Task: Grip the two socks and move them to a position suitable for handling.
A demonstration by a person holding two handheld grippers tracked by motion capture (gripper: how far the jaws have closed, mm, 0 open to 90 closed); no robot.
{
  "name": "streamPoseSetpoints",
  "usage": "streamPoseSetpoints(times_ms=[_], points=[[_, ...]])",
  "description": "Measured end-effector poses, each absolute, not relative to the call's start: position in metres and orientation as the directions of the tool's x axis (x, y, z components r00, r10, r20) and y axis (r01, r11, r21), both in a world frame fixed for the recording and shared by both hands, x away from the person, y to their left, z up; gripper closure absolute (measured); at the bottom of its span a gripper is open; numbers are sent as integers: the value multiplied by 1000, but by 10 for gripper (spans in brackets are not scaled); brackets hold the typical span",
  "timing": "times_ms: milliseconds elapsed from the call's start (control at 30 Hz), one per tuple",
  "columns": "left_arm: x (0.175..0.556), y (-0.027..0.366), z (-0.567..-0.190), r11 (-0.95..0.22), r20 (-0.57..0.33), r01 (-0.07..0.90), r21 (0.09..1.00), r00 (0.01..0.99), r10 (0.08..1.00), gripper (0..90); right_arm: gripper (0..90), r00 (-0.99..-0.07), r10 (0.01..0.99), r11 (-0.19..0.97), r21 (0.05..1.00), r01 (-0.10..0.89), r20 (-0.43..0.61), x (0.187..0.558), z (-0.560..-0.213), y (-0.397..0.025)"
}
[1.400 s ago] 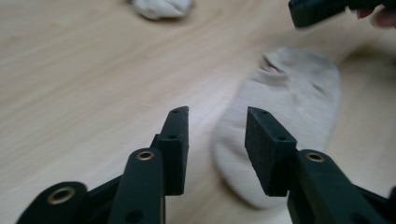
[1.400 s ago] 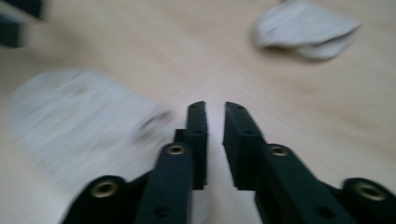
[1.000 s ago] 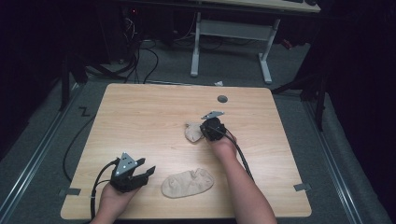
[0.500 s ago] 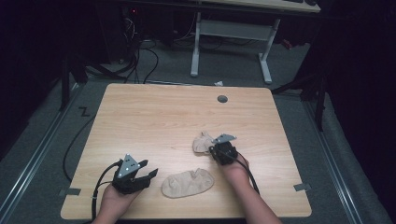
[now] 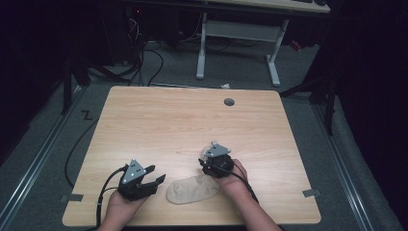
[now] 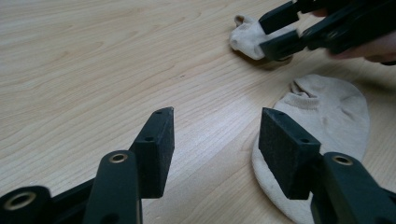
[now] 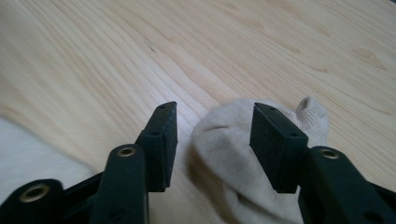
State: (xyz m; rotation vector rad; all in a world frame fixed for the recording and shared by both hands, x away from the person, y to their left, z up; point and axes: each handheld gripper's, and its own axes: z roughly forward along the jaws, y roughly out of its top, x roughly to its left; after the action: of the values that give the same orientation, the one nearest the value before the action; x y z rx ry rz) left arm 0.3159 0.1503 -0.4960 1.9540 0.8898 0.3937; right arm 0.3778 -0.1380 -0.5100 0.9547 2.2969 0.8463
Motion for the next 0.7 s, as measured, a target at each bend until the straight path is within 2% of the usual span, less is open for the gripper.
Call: streamPoseSetpoints(times_ms=[33,67,100,133,167,300,400,567,633,700], points=[[316,151,-496,-312,-81,428,848,687,722,460,532,-621,746,594,663,457,-240,385,-519,-135],[316,151,-496,-312,-81,428,848,687,722,460,532,-621,746,594,663,457,-240,385,-519,-135],[317,152,-496,-311,-85,431,847,688,721,460,747,-621,746,594,663,456,-241,387,-522,-137],[317,152,-496,-311,-85,431,847,688,721,460,747,-621,746,594,663,456,-241,387,-522,-137],[317,152,-497,-308,-87,431,848,687,721,460,839,-610,762,555,702,446,-215,384,-515,-140],[317,152,-497,-312,-88,431,847,691,717,460,844,-594,790,483,751,450,-152,383,-500,-149],[317,151,-497,-314,-92,434,844,695,713,461,840,-551,832,369,803,469,-60,383,-481,-171],[317,150,-497,-319,-92,436,841,698,710,462,820,-472,881,264,820,508,9,386,-478,-206],[317,149,-498,-320,-91,437,841,697,712,463,778,-397,915,182,813,554,66,387,-486,-239],[317,149,-498,-321,-92,438,840,697,711,462,747,-374,925,173,807,564,62,387,-490,-249]])
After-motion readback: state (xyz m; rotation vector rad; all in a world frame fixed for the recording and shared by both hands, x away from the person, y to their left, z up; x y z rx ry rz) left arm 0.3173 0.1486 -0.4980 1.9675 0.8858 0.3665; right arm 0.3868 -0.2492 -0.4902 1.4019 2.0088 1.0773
